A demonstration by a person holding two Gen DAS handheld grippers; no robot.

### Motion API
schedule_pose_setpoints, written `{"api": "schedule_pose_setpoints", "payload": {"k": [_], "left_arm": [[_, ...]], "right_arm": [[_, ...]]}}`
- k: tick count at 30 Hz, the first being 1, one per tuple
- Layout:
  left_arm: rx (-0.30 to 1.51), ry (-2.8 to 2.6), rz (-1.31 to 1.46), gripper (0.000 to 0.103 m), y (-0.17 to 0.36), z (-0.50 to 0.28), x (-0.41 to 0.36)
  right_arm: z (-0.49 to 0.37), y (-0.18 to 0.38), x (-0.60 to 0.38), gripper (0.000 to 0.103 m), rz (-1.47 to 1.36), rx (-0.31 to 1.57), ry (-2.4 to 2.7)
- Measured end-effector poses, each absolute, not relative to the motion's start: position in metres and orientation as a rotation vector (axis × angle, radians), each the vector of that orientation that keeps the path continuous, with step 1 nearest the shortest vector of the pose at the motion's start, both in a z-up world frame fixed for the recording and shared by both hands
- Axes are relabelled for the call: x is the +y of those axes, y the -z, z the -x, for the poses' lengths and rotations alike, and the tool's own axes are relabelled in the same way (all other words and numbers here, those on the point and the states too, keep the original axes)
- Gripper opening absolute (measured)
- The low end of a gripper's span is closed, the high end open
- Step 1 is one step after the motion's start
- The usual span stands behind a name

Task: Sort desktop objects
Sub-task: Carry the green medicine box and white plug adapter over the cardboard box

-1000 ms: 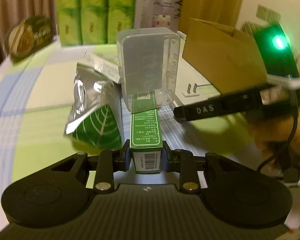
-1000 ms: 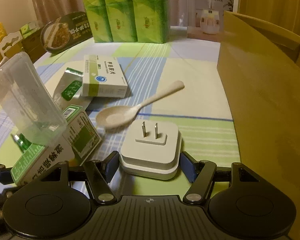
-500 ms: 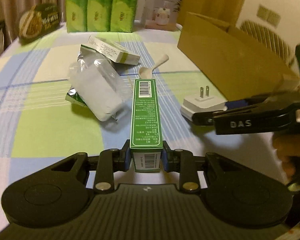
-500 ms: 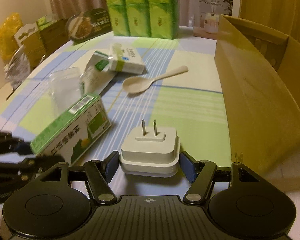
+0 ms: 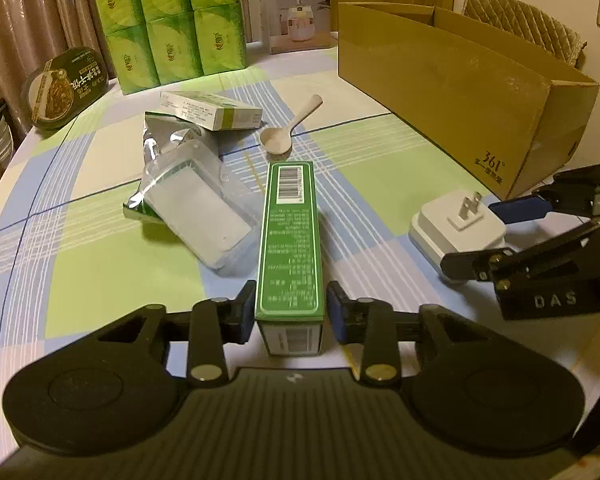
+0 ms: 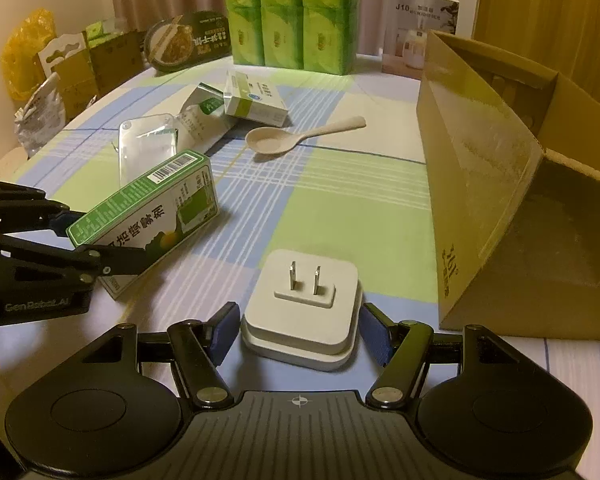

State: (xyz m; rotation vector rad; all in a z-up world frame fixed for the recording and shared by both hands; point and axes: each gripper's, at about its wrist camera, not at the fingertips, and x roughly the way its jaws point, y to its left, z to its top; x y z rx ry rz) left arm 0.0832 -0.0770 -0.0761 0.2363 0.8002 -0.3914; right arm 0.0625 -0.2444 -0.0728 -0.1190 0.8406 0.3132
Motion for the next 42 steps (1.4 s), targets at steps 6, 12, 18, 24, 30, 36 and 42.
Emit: {"api": "schedule_pose_setpoints", "payload": {"k": [6,12,18,24,30,36,42], "left_arm": [[0.799,0.401,-0.248,0.033,0.075,-0.094,-0.082],[0.808,0.423,-0.257,0.032,0.073,-0.104,-0.087],[0.845,0.421,-0.233,0.027,0.071,-0.101,-0.084],[0.871,0.393,-0.230,0.027,0.073,-0.102,-0.085],[0.877,0.384,-0.261,0.027,0.073,-0.112,-0.094],[0.892,0.389,-0.270,0.025,0.075,-0.112,-0.096],[0.899,0.396,-0.255,0.025,0.071,-0.093,-0.092]], "right_arm": [[-0.068,0.078,-0.245,0.071,0.086,0.844,-0.289],[-0.066,0.080,-0.244,0.065,0.126,0.834,-0.328],[-0.061,0.081,-0.256,0.065,0.142,0.843,-0.366],[-0.066,0.081,-0.258,0.070,0.053,0.865,-0.304],[-0.067,0.082,-0.248,0.070,0.087,0.851,-0.265],[-0.063,0.082,-0.256,0.062,0.095,0.849,-0.282],[-0.051,0.074,-0.264,0.062,0.064,0.844,-0.283]]}}
